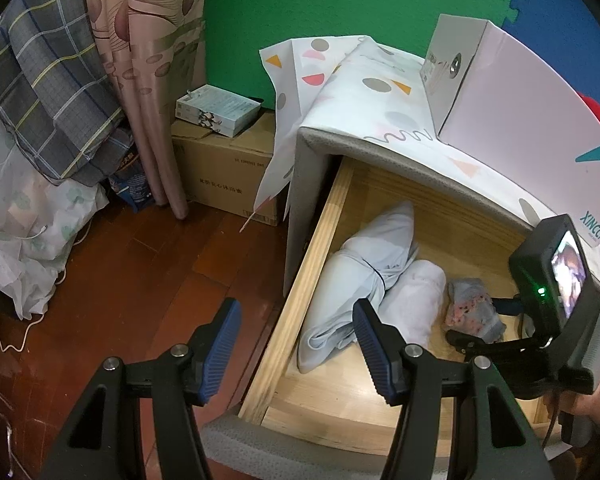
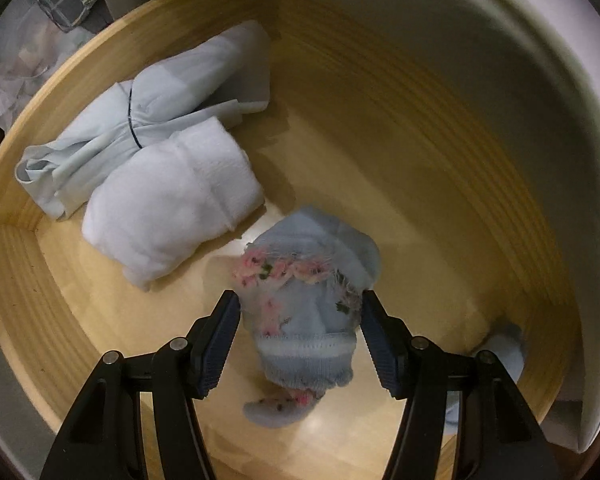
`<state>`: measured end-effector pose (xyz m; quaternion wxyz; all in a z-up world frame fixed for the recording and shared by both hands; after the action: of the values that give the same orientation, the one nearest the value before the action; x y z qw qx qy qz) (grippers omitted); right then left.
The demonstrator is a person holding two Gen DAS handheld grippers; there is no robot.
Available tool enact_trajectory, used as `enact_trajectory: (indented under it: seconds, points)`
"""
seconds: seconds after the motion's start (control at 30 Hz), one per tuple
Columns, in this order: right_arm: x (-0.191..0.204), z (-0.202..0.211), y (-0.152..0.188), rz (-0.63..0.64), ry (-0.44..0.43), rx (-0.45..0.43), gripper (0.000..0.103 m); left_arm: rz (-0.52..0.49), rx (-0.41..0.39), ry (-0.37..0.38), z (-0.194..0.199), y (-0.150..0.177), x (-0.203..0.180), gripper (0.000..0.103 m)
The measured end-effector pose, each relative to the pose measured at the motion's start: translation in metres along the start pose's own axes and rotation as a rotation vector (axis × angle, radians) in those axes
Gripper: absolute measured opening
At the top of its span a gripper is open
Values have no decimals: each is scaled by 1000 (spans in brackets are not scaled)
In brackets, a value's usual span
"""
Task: Take underwear out of drawer
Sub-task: 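Grasp the light blue sock with pink flowers with the right gripper, then lift the floral sock out of the drawer with the right gripper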
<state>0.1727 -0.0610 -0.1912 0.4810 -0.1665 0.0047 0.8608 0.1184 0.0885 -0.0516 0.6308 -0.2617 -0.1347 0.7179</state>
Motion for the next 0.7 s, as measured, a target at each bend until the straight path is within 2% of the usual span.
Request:
enact_trajectory:
  seconds: [0.07, 0.3, 0.37, 0.53, 0.6, 0.7]
  points:
    - [3, -5, -2, 13, -2, 9, 56, 0, 1, 0, 0, 0, 0, 59]
    - [0, -6, -7, -11, -57, 16, 36, 1, 0, 0, 1, 0, 0, 59]
    - [0, -4, -4, -13, -76, 36, 33, 1, 1, 0, 0, 0, 1, 59]
    - [4, -3, 16, 0, -93, 115, 31, 1, 1, 0, 0, 0, 1, 59]
    - [0, -7, 35, -20, -129, 177, 31, -1, 0, -2, 0, 0, 1, 59]
    - [-8, -8, 56, -53, -132, 228, 31, -2, 0, -2, -1, 0, 1, 59]
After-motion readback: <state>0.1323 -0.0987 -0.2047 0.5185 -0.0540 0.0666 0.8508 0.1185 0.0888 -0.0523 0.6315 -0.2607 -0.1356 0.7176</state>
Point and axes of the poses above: each gripper's, at about its wrist camera, not at the fingertips, and z roughly against the way its jaws point, x to its left, y to its underside, the point moved 4 cm from there along -z, roughly the way its jaws point, and after that the axes turned 9 degrees about y, right-handed, at the moved point
